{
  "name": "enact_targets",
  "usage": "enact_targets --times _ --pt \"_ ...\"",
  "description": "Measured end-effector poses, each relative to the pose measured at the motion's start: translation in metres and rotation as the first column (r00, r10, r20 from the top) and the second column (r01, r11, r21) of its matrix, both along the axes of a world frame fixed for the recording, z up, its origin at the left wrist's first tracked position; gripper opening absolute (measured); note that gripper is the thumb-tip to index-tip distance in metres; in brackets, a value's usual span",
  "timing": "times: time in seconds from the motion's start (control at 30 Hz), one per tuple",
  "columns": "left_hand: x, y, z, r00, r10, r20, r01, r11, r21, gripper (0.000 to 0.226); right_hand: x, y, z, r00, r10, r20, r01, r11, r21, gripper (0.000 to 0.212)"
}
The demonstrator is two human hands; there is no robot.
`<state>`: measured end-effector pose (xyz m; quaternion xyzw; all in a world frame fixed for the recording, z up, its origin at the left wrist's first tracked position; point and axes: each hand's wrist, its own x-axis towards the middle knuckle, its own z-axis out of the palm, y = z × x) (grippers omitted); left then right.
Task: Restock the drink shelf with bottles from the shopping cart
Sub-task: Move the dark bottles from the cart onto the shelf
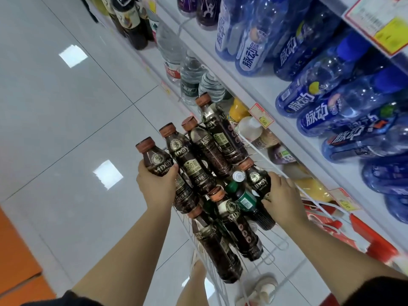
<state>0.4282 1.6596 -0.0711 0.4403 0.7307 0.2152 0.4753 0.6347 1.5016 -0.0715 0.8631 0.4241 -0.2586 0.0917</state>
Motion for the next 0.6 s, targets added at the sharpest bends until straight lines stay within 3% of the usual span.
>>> enact_targets --times 0.1,0.23,0.43,0.6 --pt "0.008 -0.022 0.032 0.997 -0.011 0.070 0.003 0.994 0.106 0.070 0.003 -0.003 0.018 0.962 -0.087 -0.257 0.088 0.996 -0.008 0.075" --pt "0.016 -0.044 0.079 0.971 -0.234 0.056 0.213 0.943 0.255 0.068 -0.003 -0.011 0.058 0.842 -0.143 -0.520 0.173 0.985 0.009 0.082" --pt "0.049 -0.079 0.165 0.865 -0.479 0.148 0.428 0.860 0.278 0.084 0.006 -0.043 0.143 0.711 -0.186 -0.678 0.350 0.930 0.112 0.075" --pt "0.083 -0.137 0.244 0.819 -0.524 0.235 0.427 0.830 0.360 0.066 0.025 -0.093 0.228 0.646 -0.127 -0.753 0.541 0.772 0.334 0.055"
